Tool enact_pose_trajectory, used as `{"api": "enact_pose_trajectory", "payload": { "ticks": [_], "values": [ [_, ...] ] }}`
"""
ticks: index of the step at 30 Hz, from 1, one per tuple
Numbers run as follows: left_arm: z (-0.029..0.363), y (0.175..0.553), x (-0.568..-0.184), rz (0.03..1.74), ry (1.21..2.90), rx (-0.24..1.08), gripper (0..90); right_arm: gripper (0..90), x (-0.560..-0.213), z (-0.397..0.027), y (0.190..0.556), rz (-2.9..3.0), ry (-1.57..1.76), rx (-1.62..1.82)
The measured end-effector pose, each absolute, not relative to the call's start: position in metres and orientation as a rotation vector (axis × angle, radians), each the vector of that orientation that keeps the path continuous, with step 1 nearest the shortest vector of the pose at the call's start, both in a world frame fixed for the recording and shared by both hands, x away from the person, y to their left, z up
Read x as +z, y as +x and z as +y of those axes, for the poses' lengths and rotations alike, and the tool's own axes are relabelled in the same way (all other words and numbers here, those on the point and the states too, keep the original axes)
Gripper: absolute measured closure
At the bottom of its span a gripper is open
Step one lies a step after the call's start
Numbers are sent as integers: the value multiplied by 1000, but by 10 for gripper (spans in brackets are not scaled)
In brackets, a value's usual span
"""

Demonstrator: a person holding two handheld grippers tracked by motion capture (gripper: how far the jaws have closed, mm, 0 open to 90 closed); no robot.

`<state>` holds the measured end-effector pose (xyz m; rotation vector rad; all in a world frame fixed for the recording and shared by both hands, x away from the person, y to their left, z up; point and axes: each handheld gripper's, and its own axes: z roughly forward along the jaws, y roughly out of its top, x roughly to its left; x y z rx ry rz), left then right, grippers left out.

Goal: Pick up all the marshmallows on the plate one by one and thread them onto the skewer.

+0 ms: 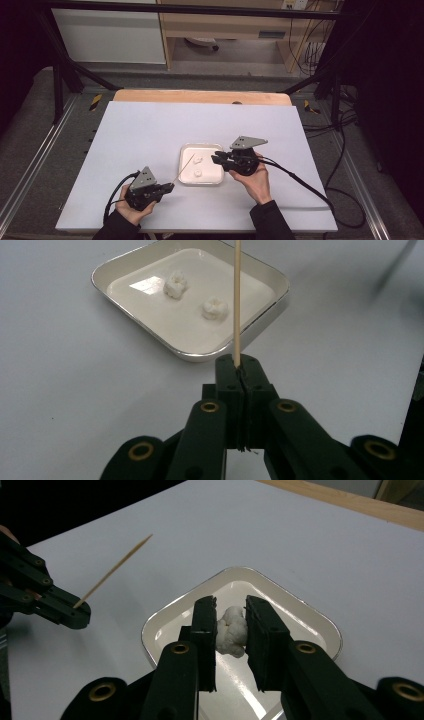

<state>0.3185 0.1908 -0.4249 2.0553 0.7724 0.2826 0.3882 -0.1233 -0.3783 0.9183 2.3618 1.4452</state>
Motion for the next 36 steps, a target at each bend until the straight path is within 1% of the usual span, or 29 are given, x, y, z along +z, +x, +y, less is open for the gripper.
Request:
{"api": "enact_pose_trajectory", "payload": {
  "ticks": [18, 36],
  "values": [
    [169, 313, -426, 730, 2024, 313, 884, 754, -352, -135, 379, 2263, 954, 1726],
    [165, 309, -426, 715, 1987, 355, 885, 757, -352, -129, 390, 2235, 1018, 1935]
  ]
}}
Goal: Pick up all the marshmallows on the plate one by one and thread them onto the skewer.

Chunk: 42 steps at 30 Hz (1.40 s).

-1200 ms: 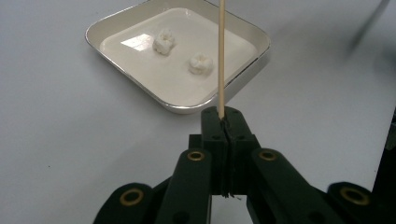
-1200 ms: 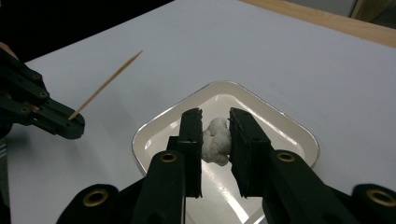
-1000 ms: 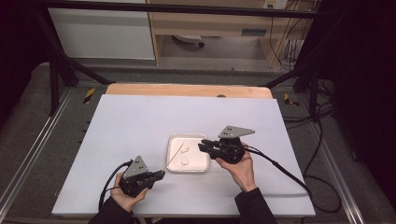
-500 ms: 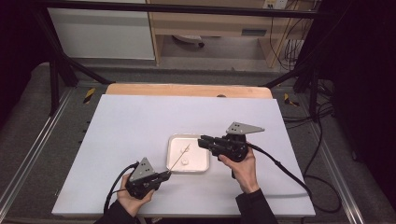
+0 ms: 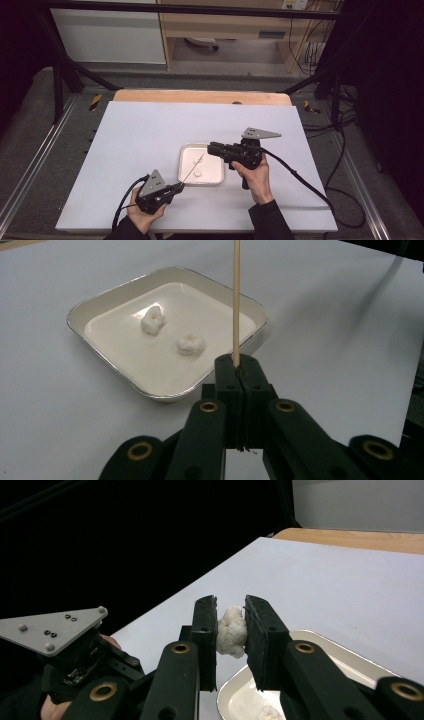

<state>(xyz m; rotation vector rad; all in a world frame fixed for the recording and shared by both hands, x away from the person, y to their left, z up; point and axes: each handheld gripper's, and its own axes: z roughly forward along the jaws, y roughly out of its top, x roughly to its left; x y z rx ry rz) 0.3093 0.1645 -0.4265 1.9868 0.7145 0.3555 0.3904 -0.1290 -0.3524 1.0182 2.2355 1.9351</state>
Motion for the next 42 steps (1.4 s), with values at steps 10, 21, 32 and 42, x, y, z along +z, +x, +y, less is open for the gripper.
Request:
{"api": "enact_pose_trajectory", "payload": {
  "ticks": [10, 21, 32, 42],
  "values": [
    [164, 308, -426, 710, 1982, 357, 885, 759, -353, -126, 394, 2251, 1042, 1974],
    [164, 308, -425, 705, 1984, 367, 885, 764, -358, -121, 396, 2287, 1054, 1985],
    [164, 306, -426, 688, 1992, 385, 886, 782, -361, -119, 395, 2330, 1049, 1999],
    [163, 306, -427, 669, 2010, 399, 886, 799, -365, -117, 394, 2375, 1037, 1994]
  ]
}}
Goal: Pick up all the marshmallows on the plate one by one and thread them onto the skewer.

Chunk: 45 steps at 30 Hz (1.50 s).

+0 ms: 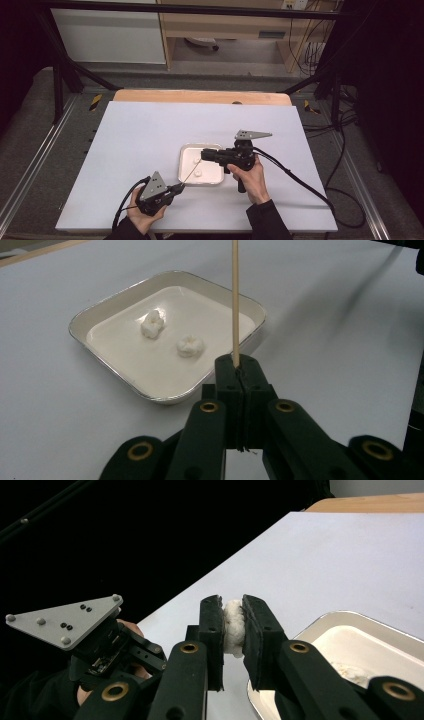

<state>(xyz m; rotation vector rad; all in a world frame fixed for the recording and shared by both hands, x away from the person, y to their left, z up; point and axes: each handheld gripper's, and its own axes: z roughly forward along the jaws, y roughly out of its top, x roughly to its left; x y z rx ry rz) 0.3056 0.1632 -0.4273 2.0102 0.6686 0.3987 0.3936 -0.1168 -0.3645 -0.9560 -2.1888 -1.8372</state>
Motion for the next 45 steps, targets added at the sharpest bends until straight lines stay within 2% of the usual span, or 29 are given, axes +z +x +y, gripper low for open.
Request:
{"api": "enact_pose_trajectory", "payload": {
  "ticks": [45],
  "values": [
    [160, 305, -425, 676, 2092, 420, 891, 813, -376, -108, 380, -2264, -850, -1769]
  ]
}}
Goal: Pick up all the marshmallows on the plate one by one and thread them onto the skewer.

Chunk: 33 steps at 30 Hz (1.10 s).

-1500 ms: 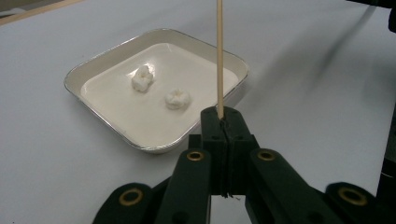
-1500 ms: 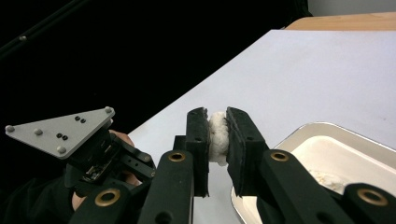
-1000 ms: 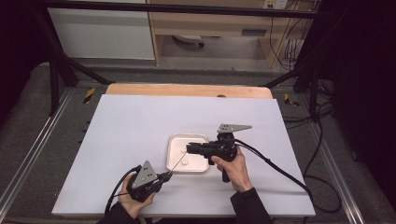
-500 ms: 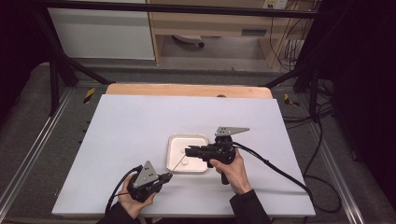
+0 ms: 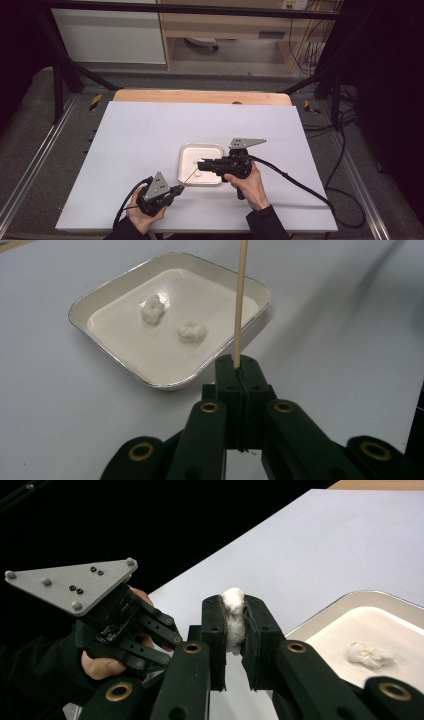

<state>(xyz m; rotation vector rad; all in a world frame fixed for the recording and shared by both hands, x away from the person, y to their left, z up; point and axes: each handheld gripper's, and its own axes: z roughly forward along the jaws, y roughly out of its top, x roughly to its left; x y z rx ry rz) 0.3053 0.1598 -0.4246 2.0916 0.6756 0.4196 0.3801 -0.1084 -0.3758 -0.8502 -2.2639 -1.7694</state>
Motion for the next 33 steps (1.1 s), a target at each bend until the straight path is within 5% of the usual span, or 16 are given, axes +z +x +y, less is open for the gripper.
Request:
{"api": "enact_pose_trajectory", "payload": {
  "ticks": [33],
  "values": [
    [150, 306, -419, 658, 2098, 407, 891, 814, -383, -107, 372, -2285, -831, -1792]
  ]
}}
